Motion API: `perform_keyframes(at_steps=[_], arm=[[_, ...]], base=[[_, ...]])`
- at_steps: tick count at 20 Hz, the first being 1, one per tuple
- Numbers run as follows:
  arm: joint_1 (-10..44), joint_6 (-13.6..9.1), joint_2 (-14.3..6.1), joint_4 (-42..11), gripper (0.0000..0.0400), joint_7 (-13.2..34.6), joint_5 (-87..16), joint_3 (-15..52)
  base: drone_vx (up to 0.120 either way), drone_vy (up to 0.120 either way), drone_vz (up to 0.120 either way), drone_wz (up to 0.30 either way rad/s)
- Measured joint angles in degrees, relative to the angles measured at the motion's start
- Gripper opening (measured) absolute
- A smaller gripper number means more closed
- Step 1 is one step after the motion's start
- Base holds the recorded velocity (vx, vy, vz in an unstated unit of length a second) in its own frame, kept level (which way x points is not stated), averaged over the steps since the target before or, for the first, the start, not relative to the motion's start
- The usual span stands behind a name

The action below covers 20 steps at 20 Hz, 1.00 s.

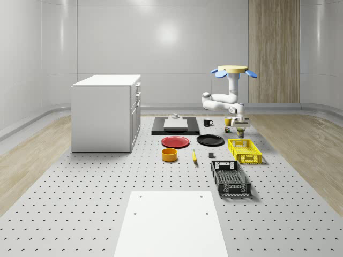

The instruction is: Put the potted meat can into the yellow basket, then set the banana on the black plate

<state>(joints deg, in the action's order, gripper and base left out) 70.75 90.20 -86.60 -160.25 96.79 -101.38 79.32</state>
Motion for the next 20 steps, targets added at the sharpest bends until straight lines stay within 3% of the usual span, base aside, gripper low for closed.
perform_keyframes(at_steps=[7, 17, 20], arm=[[0.1, 0.5, -0.6, 0.0, 0.0291, 0.1, 0.2, 0.0], [0.2, 1.2, -1.3, 0.0, 0.0291, 0.2, 0.5, 0.1], [0.4, 1.8, -1.5, 0.3, 0.0291, 0.2, -0.5, -1.0]], base=[[0.120, 0.000, -0.097, 0.000], [0.120, 0.000, 0.000, 0.000], [0.000, 0.000, 0.000, 0.000]])
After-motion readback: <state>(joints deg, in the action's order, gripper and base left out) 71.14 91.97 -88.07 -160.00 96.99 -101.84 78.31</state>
